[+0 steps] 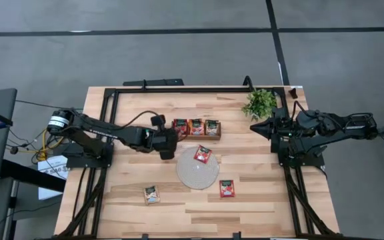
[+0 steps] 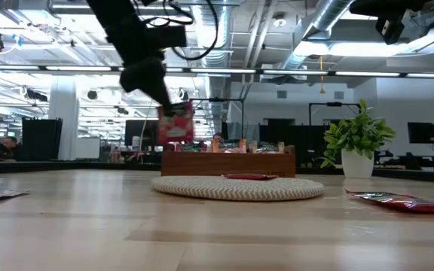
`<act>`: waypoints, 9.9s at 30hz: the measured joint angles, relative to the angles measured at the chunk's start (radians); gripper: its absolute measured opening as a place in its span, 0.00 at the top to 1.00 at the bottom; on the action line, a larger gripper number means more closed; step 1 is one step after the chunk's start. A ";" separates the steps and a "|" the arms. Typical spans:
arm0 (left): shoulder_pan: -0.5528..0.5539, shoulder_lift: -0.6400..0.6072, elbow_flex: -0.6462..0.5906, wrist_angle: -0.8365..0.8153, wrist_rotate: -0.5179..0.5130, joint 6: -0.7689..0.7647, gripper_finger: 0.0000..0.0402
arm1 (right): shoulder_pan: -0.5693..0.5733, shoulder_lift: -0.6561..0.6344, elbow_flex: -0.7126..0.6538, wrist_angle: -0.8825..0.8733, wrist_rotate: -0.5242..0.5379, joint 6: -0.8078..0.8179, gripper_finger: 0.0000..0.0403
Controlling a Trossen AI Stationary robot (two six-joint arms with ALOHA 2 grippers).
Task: Pick & Place Tea
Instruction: Put the red tea bag into the left section of the wooden organizer, then put the brown tea bag into the right section of the wooden organizer
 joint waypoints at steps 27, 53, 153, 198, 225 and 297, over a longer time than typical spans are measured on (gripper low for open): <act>0.208 0.090 0.003 0.180 0.180 0.227 1.00 | 0.000 0.010 0.000 0.002 0.000 0.000 0.96; 0.235 0.106 0.003 0.194 0.237 0.323 1.00 | 0.000 0.019 0.000 0.001 0.000 0.000 0.96; -0.416 0.228 -0.054 -0.157 0.652 -0.967 0.69 | 0.000 0.019 0.000 -0.008 -0.002 0.000 0.96; -0.422 0.275 0.188 -0.499 0.337 -0.908 1.00 | 0.001 0.019 0.000 -0.008 -0.003 0.000 0.96; -0.184 0.271 0.594 -0.169 -0.084 -0.157 1.00 | 0.000 0.206 0.000 0.187 0.004 0.001 0.96; -0.054 0.319 0.595 0.181 0.008 0.104 1.00 | -0.162 0.559 0.001 0.506 -0.194 -0.019 0.98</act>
